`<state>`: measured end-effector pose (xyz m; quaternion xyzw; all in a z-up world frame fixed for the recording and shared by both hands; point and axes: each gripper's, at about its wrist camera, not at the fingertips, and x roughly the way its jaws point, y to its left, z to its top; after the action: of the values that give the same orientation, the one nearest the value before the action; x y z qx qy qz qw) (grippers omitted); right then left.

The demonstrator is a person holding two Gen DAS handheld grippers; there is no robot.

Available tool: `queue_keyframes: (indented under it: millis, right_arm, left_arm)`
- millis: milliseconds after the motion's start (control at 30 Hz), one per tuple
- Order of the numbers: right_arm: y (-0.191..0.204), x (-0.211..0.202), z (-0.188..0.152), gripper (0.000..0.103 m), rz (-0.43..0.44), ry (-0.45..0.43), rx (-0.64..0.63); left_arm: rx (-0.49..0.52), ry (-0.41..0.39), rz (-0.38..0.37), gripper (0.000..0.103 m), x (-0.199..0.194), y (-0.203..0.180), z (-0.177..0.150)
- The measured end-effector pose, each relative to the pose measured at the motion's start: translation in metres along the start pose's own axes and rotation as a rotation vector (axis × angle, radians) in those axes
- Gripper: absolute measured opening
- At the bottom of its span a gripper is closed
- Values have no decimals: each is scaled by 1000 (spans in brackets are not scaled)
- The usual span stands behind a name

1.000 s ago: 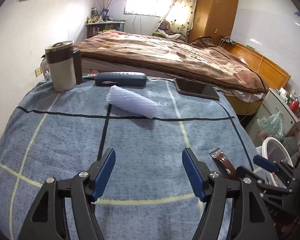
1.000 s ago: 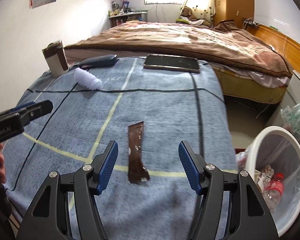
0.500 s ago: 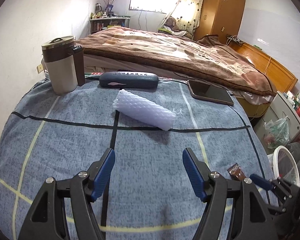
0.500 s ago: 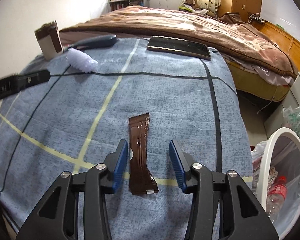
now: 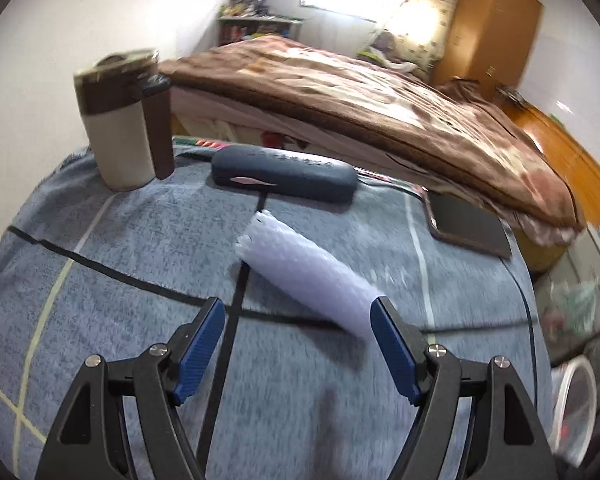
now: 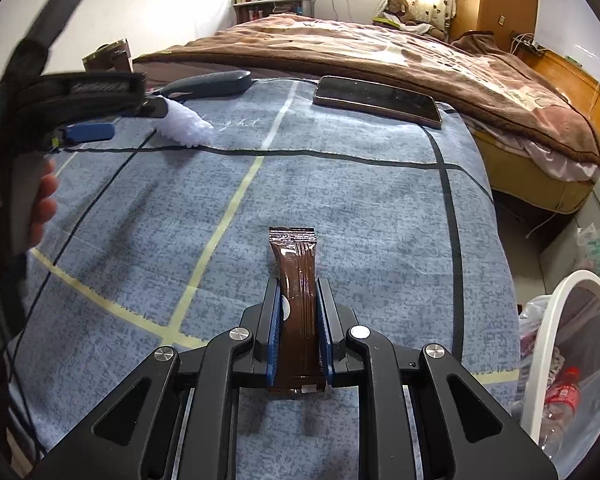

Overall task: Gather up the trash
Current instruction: 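Grasp the brown snack wrapper with the right tool while the left tool grasps the white foam sleeve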

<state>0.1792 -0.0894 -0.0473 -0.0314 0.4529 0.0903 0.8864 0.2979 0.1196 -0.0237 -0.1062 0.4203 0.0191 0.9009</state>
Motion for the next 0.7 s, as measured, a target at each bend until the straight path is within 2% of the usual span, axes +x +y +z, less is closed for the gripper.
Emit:
queue_keyframes:
  millis: [100, 167, 300, 500, 700]
  right_arm:
    - [-1, -2, 0, 19, 15, -10, -1]
    - [-2, -4, 1, 19, 25, -19, 1]
    - [-2, -4, 3, 19, 41, -25, 2]
    - [-6, -4, 3, 19, 53, -32, 10]
    - [-7, -4, 3, 19, 60, -32, 14]
  left_arm:
    - [-43, -4, 22, 77, 9, 3, 7]
    - [-70, -10, -5, 77, 13, 3, 10]
    - [-62, 9, 32, 77, 30, -5, 16]
    - [-91, 54, 39, 77, 50, -5, 11]
    - [-17, 44, 49, 63, 50, -18, 6]
